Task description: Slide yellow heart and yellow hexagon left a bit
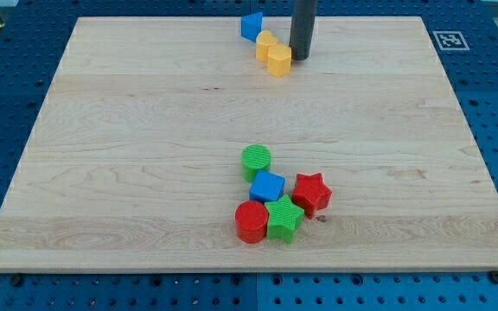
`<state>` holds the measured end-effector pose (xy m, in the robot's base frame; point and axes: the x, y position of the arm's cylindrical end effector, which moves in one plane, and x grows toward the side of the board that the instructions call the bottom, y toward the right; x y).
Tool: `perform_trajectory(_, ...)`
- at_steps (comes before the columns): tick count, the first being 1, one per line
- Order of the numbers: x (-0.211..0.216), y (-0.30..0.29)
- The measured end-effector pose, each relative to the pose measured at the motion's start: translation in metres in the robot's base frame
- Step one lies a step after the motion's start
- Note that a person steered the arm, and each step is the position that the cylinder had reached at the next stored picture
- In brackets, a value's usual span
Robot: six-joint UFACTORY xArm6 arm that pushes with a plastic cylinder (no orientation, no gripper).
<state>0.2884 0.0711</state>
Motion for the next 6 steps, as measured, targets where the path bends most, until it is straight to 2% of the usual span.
perform_trajectory(6, 0.0, -0.012)
